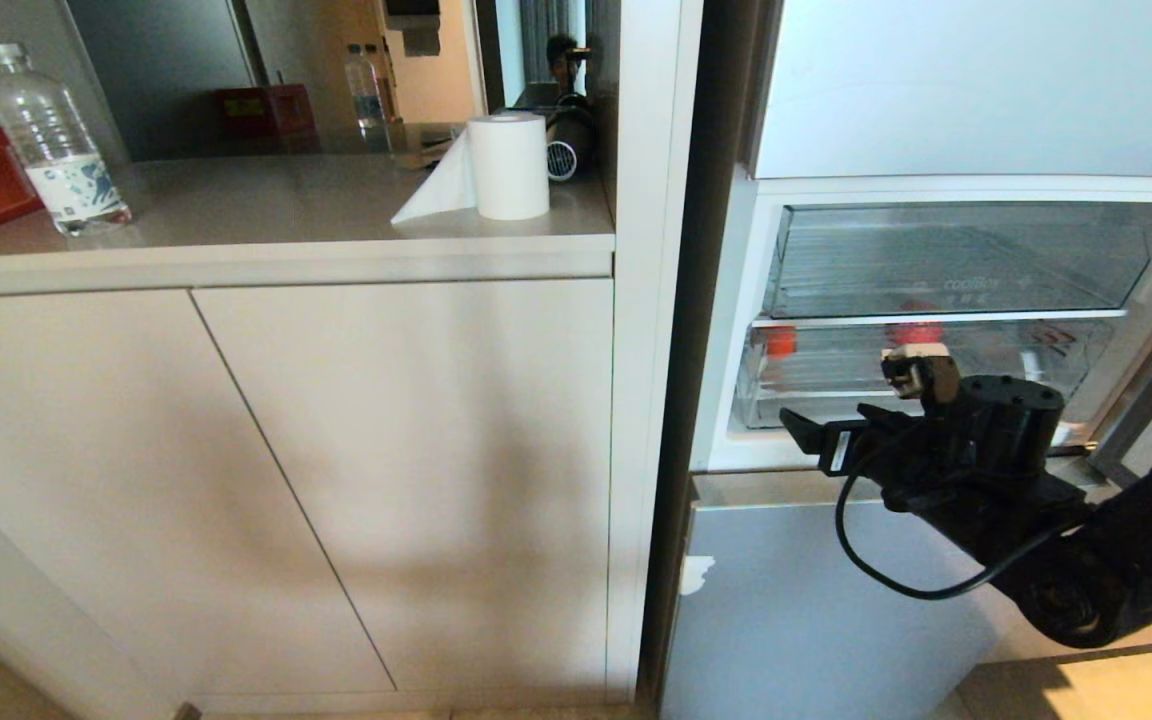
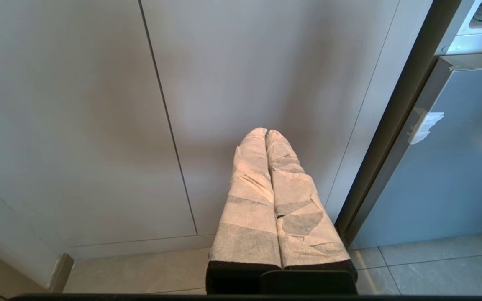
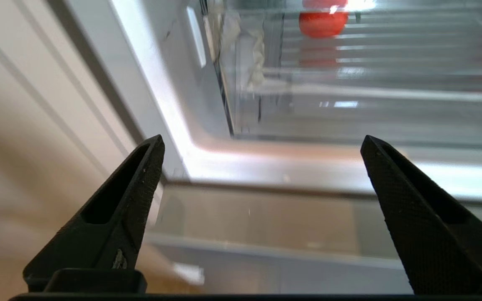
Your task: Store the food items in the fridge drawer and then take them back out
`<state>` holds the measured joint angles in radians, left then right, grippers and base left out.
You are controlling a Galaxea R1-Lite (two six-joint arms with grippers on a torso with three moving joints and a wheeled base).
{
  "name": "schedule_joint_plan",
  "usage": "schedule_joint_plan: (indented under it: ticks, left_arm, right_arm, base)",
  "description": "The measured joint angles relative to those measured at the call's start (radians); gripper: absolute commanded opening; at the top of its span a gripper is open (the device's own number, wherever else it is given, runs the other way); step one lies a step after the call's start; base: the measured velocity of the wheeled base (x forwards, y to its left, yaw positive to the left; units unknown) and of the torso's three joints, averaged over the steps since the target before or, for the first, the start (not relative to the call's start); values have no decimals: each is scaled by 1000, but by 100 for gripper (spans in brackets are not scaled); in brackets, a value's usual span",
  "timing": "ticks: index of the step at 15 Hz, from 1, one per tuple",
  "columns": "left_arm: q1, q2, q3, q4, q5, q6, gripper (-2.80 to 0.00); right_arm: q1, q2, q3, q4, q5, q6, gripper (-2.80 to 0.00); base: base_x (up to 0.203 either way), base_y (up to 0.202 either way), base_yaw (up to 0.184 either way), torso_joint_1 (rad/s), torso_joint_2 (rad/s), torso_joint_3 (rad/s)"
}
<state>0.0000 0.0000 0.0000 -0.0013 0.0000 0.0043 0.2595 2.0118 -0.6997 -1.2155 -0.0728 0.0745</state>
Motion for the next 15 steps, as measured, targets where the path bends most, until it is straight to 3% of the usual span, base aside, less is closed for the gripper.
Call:
schedule_joint_plan:
  ticks: [10,15]
  left_arm:
    - [0,0,0,0,0,0,-280]
    - [0,0,0,0,0,0,-280]
  right_arm:
    - [34,162,-270,1,-112,-7,0]
    - [35,224,-359,4,-118,-8,0]
  base:
    - [0,0,0,0,0,0]
    - [0,0,0,0,0,0]
